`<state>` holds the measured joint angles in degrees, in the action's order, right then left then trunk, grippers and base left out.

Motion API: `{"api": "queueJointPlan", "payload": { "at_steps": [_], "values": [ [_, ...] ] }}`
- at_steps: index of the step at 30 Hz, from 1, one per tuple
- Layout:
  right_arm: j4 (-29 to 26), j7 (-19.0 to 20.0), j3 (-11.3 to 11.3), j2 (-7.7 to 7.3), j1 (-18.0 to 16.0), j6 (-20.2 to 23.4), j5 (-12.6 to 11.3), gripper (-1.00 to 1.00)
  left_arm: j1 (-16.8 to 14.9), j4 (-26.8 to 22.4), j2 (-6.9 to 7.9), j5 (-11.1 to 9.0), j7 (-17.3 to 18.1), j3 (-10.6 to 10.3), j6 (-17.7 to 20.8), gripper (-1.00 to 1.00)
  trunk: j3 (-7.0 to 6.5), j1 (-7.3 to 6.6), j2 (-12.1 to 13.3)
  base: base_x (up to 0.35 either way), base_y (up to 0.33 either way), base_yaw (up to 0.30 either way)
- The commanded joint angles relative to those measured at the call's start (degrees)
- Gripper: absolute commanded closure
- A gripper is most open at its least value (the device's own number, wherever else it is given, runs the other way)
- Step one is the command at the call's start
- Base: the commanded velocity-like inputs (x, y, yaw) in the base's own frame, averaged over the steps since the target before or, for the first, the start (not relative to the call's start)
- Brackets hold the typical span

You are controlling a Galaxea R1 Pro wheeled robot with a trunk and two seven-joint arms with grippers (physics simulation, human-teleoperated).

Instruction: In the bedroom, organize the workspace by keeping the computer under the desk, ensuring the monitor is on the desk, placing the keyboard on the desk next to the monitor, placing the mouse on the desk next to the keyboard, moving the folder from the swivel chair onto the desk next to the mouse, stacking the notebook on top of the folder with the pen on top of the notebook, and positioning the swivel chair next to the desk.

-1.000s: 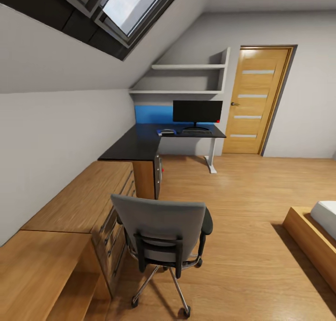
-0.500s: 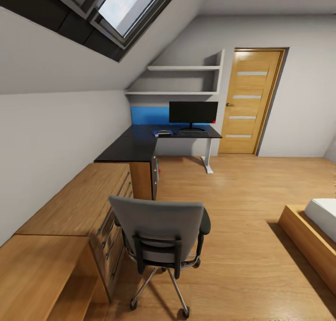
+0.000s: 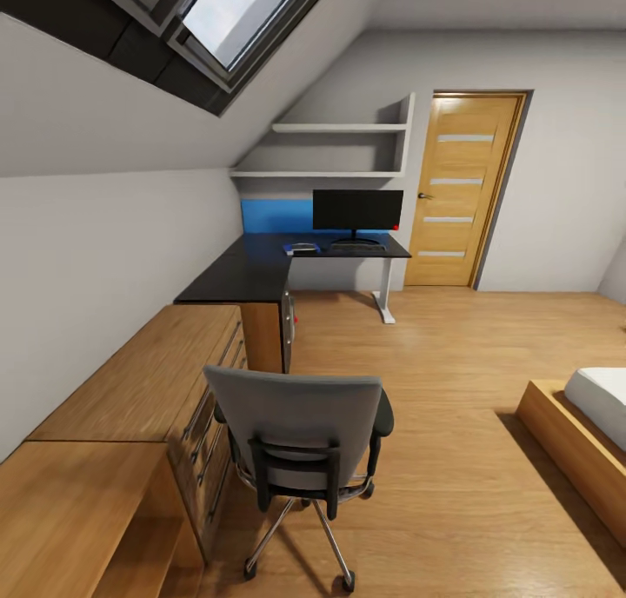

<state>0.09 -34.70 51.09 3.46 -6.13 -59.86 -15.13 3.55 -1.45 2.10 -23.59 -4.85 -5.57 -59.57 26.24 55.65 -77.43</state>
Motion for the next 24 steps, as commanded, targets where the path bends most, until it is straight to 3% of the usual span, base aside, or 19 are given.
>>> {"api": "queueJointPlan", "payload": {
  "at_steps": [1, 12, 15, 19, 20, 22, 23, 24],
  "values": [
    [0.0, -0.2, 0.5, 0.0, 0.0, -0.1, -0.4, -1.0, 0.0, -0.1, 0.01, -0.1, -0.5, -0.5, -0.1, -1.0, 0.05, 0.0, 0.0, 0.0, 0.001, -0.001],
    [0.0, -0.2, 0.1, -0.16, 0.0, -0.1, -0.6, -1.0, 0.1, -0.2, -0.37, -0.1, -0.7, -0.5, -0.2, -1.0, 0.05, 0.0, 0.0, 0.0, 0.0, 0.0],
    [0.0, -0.3, 0.0, -0.19, 0.0, -0.1, -0.7, -1.0, 0.0, -0.2, -1.72, -0.1, -1.0, -0.5, -0.1, -1.0, 0.05, 0.0, 0.0, 0.0, 0.0, 0.0],
    [-0.1, -0.3, 0.0, -0.25, 0.0, -0.1, -0.8, -1.0, 0.0, -0.3, -2.03, -0.1, -0.9, -0.6, -0.1, -1.0, 0.05, 0.0, 0.0, 0.0, 0.0, 0.0],
    [-1.9, -0.3, 0.0, -0.28, -0.3, -0.1, -0.6, -1.0, 0.0, -6.8, -2.1, 0.0, -0.8, -0.6, 0.0, -1.0, 0.05, 0.0, 0.0, 0.0, 0.0, 0.0],
    [-3.8, -0.3, 0.0, -0.27, -0.7, 0.8, -0.6, -1.0, 0.0, -10.9, -2.1, 0.1, -0.9, -0.6, 0.1, -1.0, 0.05, 0.0, 0.0, 0.0, 0.0, 0.0],
    [-10.5, -0.3, -0.1, 0.03, -6.1, 10.0, -2.0, -1.0, -0.4, -22.6, -2.25, 0.2, -1.1, -0.6, 16.3, -1.0, 0.05, 0.0, 0.0, 0.0, 0.0, 0.0],
    [-12.4, -0.2, -0.2, 0.2, -7.0, 12.0, -2.8, -1.0, -0.9, -25.5, -2.23, 0.2, -1.2, -0.6, 22.0, -1.0, 0.05, 0.0, 0.0, 0.0, 0.0, 0.0]
  ]
}}
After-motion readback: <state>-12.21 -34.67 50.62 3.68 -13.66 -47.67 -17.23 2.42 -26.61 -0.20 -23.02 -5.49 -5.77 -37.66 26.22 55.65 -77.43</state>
